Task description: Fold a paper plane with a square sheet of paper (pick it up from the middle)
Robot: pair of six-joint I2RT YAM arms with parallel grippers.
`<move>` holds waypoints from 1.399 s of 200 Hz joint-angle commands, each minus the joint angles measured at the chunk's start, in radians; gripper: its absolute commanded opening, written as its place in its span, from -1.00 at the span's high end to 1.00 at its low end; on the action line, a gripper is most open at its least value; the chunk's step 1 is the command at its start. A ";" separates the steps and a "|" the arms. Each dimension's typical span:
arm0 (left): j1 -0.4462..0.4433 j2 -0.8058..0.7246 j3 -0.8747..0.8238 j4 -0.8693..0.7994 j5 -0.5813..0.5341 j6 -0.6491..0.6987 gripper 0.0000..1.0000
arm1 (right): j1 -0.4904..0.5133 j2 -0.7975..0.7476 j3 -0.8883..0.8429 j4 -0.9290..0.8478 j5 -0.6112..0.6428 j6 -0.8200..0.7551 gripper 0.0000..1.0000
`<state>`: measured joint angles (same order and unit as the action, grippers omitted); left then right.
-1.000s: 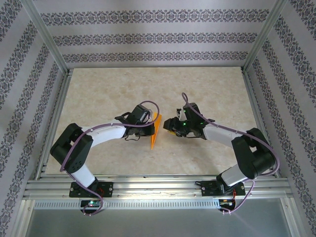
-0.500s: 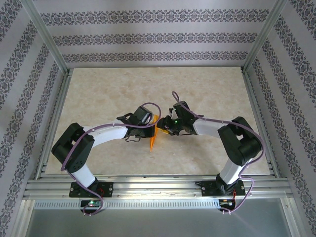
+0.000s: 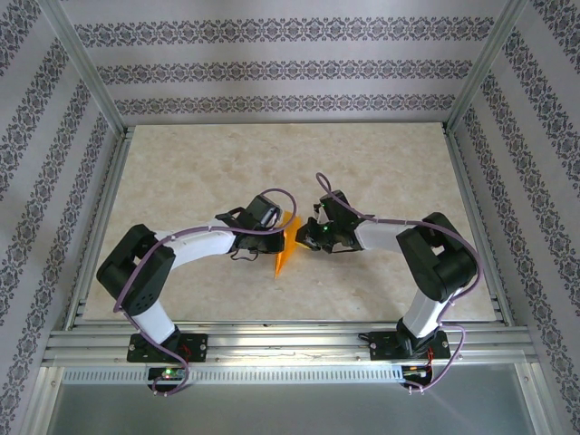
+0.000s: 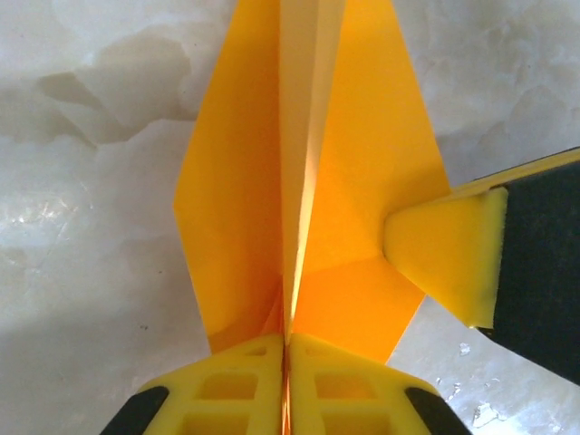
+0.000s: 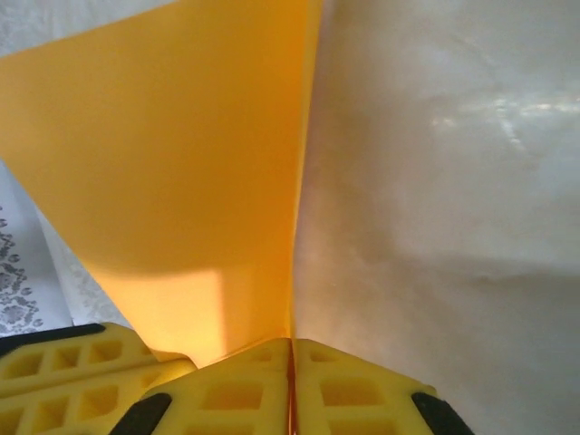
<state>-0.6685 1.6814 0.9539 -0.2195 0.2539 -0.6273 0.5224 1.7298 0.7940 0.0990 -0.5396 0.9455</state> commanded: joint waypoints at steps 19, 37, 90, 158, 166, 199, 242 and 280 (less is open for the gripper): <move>-0.011 0.021 0.048 -0.036 0.006 0.034 0.64 | -0.011 -0.022 -0.014 0.024 -0.015 -0.012 0.97; -0.011 0.020 0.052 -0.035 0.009 0.043 0.56 | -0.011 -0.022 -0.007 0.024 -0.023 -0.013 0.98; -0.011 0.042 0.066 -0.053 0.012 0.064 0.44 | -0.009 -0.015 0.000 0.024 -0.037 -0.013 0.98; -0.011 0.070 0.069 -0.047 0.063 0.059 0.43 | -0.009 -0.012 0.005 0.025 -0.043 -0.012 0.99; -0.011 0.069 0.070 -0.050 0.065 0.060 0.43 | -0.009 -0.010 0.005 0.025 -0.045 -0.011 0.99; -0.011 0.061 0.053 -0.027 0.097 0.044 0.36 | -0.008 -0.009 0.005 0.025 -0.046 -0.010 0.99; -0.011 0.058 0.037 -0.026 0.128 0.028 0.34 | -0.005 -0.005 0.010 0.026 -0.046 -0.009 0.99; -0.012 0.038 0.022 -0.034 0.125 0.034 0.30 | -0.005 -0.001 0.010 0.028 -0.048 -0.006 0.99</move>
<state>-0.6685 1.7439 0.9928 -0.2329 0.3660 -0.5873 0.5171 1.7287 0.7872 0.1101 -0.5697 0.9436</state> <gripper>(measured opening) 0.343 0.044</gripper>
